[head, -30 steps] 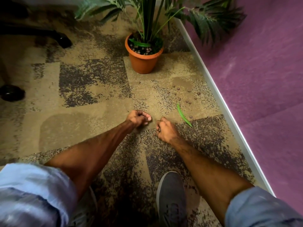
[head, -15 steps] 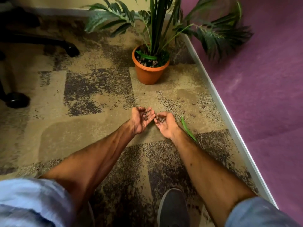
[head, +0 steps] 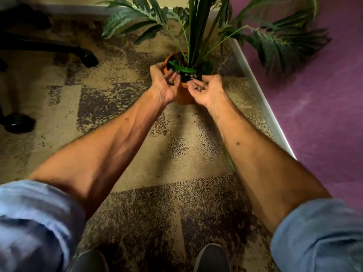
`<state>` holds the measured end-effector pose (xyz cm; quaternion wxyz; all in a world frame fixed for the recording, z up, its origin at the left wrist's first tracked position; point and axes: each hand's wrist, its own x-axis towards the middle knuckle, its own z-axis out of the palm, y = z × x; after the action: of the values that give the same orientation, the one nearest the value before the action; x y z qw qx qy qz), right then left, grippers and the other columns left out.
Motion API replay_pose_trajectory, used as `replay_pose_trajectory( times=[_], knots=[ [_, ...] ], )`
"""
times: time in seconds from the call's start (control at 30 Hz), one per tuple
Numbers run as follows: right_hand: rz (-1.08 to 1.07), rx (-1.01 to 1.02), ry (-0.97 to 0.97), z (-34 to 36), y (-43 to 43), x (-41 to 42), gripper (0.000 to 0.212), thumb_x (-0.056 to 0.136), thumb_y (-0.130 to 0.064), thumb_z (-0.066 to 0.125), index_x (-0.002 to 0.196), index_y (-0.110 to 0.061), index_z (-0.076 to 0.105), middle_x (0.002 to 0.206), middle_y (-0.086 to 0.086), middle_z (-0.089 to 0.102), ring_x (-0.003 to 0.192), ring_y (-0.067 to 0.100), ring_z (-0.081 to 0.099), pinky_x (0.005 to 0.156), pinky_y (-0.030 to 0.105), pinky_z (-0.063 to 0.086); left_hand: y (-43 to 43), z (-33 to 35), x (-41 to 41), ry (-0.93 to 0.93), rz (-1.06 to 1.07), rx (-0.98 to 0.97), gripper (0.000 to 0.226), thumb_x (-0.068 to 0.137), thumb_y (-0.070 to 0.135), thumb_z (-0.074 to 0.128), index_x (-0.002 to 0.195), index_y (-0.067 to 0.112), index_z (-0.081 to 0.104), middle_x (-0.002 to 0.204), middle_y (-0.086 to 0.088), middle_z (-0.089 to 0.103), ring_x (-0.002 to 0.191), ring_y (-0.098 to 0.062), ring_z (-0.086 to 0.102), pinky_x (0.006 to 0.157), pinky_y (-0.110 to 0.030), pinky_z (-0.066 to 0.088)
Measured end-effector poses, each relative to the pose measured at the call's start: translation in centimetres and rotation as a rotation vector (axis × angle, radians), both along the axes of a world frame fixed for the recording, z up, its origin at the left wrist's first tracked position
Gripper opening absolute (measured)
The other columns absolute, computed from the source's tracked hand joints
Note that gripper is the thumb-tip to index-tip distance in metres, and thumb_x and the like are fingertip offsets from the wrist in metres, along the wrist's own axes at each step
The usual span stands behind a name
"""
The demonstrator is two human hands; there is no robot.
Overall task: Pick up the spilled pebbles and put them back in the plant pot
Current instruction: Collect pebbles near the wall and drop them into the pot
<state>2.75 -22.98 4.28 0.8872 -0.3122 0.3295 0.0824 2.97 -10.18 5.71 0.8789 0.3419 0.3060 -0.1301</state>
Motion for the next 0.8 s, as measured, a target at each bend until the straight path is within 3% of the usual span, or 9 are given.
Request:
replay_pose_trajectory(
  times=[0.1,0.17,0.23,0.3,0.37,0.5,0.63,0.7,0.8],
  knots=[
    [-0.011,0.014,0.031,0.4,-0.1,1.3,0.045,0.109,-0.022,0.038,0.138,0.009,0.051,0.152,0.024,0.048,0.143,0.034,0.047,0.121,0.042,0.040,-0.2,0.5,1.0,0.004,-0.015,0.008,0.031,0.101,0.036,0.051,0.107,0.005,0.053,0.098,-0.009,0.051,0.087,-0.018,0.053,0.079,-0.022,0.046],
    [-0.009,0.028,0.042,0.5,-0.1,1.8,0.054,0.108,-0.028,0.038,0.148,0.008,0.043,0.154,0.025,0.044,0.145,0.034,0.044,0.122,0.043,0.038,-0.4,0.8,1.0,-0.005,-0.030,-0.030,0.031,0.101,0.037,0.051,0.098,0.006,0.056,0.084,-0.007,0.055,0.063,-0.016,0.058,0.054,-0.019,0.045],
    [-0.003,0.029,0.024,0.9,-0.1,2.3,0.059,0.106,-0.031,0.036,0.151,0.007,0.041,0.155,0.027,0.042,0.147,0.038,0.040,0.124,0.046,0.034,-0.7,1.1,1.0,-0.037,-0.022,-0.099,0.037,0.102,0.037,0.050,0.100,0.002,0.062,0.077,-0.013,0.066,0.056,-0.025,0.068,0.048,-0.020,0.053],
    [0.024,0.027,-0.012,1.4,-0.1,2.6,0.060,0.105,-0.034,0.033,0.151,0.003,0.044,0.156,0.027,0.043,0.147,0.039,0.041,0.124,0.050,0.031,-0.9,1.3,1.1,-0.087,-0.024,-0.135,0.053,0.102,0.039,0.048,0.129,-0.004,0.064,0.117,-0.026,0.072,0.105,-0.037,0.073,0.082,-0.039,0.064],
    [0.052,0.036,-0.044,2.0,-0.2,2.8,0.061,0.104,-0.034,0.031,0.152,0.001,0.046,0.157,0.026,0.044,0.147,0.040,0.042,0.123,0.054,0.030,-1.0,1.5,1.4,-0.114,-0.078,-0.230,0.065,0.102,0.043,0.045,0.146,-0.003,0.056,0.143,-0.029,0.061,0.134,-0.044,0.058,0.107,-0.053,0.051],
    [0.113,0.059,-0.083,3.0,-0.6,2.8,0.064,0.103,-0.033,0.030,0.156,0.003,0.037,0.163,0.025,0.035,0.153,0.040,0.034,0.124,0.056,0.022,-1.0,1.4,1.7,-0.160,-0.138,-0.312,0.069,0.102,0.049,0.042,0.145,-0.003,0.057,0.141,-0.032,0.061,0.134,-0.047,0.057,0.109,-0.058,0.048],
    [0.103,0.093,-0.099,3.6,-1.5,2.5,0.069,0.105,-0.031,0.031,0.162,0.006,0.018,0.170,0.025,0.018,0.159,0.037,0.019,0.130,0.053,0.013,-0.7,1.1,1.5,-0.208,-0.164,-0.329,0.062,0.102,0.048,0.044,0.120,-0.008,0.064,0.098,-0.034,0.076,0.107,-0.045,0.068,0.071,-0.048,0.064],
    [0.070,0.104,-0.083,3.7,-2.3,2.2,0.070,0.108,-0.031,0.031,0.162,0.009,0.012,0.170,0.026,0.013,0.160,0.038,0.017,0.130,0.050,0.017,-0.5,1.1,1.4,-0.210,-0.163,-0.301,0.061,0.102,0.048,0.045,0.122,-0.008,0.062,0.096,-0.030,0.077,0.104,-0.040,0.068,0.065,-0.040,0.065],
    [0.074,0.062,-0.093,2.9,-3.7,0.6,0.060,0.110,-0.030,0.032,0.152,0.013,0.037,0.158,0.030,0.042,0.147,0.040,0.045,0.122,0.046,0.038,-0.5,0.4,0.9,-0.198,-0.129,-0.192,0.067,0.102,0.048,0.045,0.151,0.001,0.049,0.149,-0.021,0.058,0.140,-0.029,0.052,0.110,-0.036,0.051]
  ],
)
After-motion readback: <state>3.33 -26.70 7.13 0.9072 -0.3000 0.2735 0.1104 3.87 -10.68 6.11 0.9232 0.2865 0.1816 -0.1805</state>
